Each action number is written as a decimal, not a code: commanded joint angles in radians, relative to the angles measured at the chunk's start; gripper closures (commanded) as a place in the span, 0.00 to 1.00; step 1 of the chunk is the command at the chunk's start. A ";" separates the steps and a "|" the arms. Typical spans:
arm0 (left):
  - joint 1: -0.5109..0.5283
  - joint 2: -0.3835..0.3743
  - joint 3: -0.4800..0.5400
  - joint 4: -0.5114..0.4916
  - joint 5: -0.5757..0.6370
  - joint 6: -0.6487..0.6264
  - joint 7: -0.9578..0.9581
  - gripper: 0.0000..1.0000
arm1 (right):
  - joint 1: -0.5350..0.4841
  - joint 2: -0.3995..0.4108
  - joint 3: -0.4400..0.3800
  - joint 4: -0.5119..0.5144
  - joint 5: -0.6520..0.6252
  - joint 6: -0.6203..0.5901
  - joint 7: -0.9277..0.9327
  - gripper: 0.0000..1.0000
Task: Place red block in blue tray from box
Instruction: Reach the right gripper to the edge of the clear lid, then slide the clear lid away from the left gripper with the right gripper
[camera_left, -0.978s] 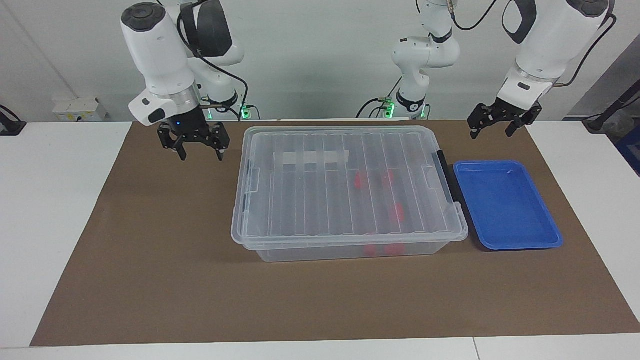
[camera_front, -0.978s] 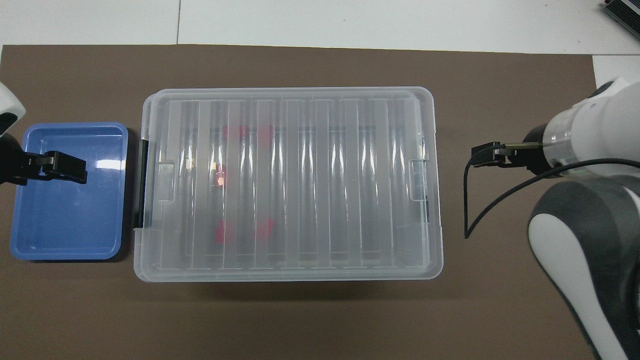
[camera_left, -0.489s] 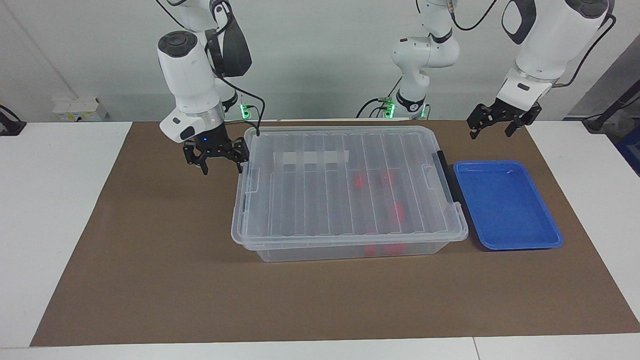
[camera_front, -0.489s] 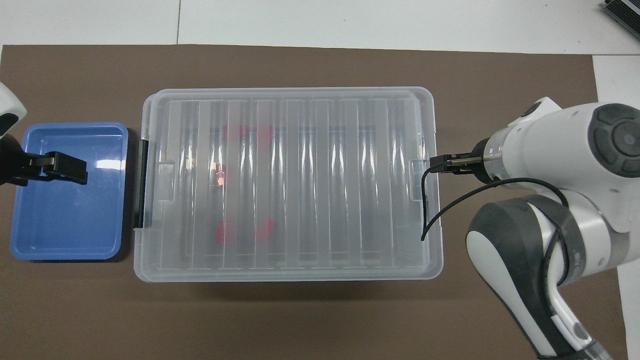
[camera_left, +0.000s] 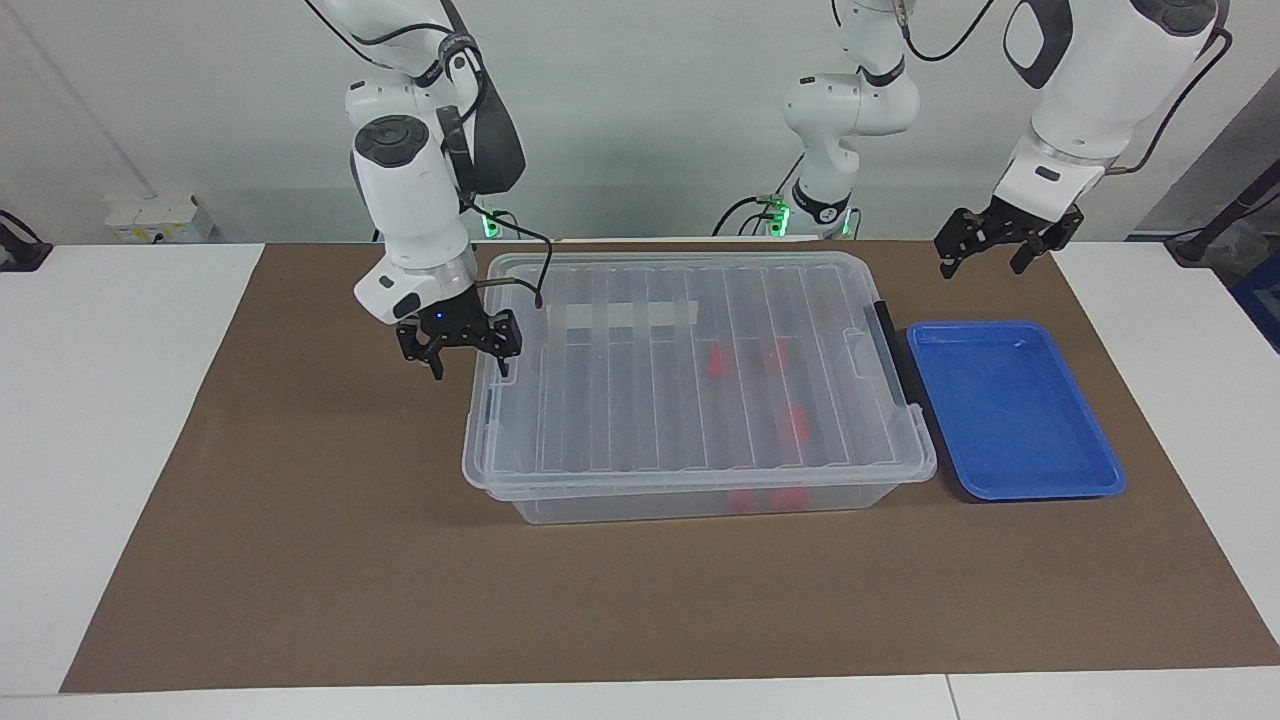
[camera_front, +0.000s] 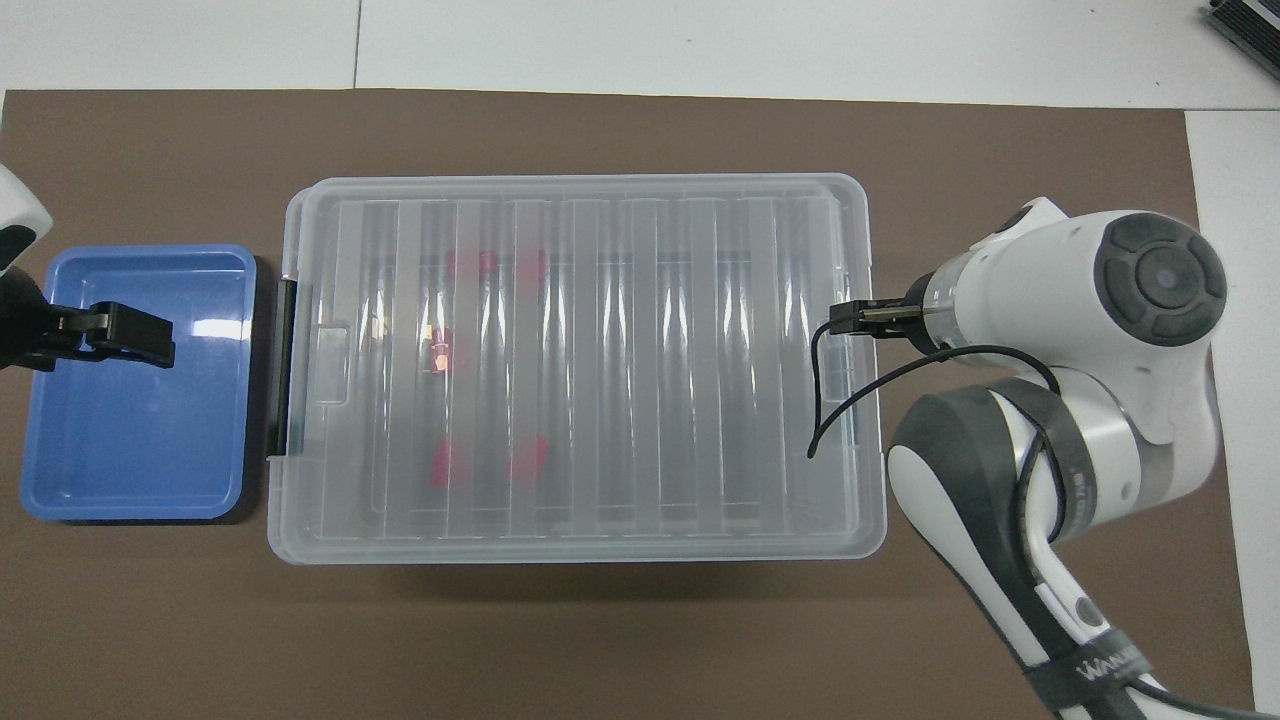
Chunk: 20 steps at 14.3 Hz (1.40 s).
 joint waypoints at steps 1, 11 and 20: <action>0.011 -0.023 -0.004 -0.027 -0.014 0.021 -0.008 0.00 | -0.008 -0.007 -0.002 -0.006 0.020 -0.003 0.002 0.05; 0.005 -0.024 -0.005 -0.035 -0.014 0.044 -0.031 0.00 | -0.059 -0.010 -0.004 -0.007 0.020 -0.059 -0.074 0.05; 0.006 -0.026 -0.005 -0.040 -0.014 0.042 -0.033 0.00 | -0.178 -0.015 -0.004 -0.007 0.018 -0.083 -0.255 0.04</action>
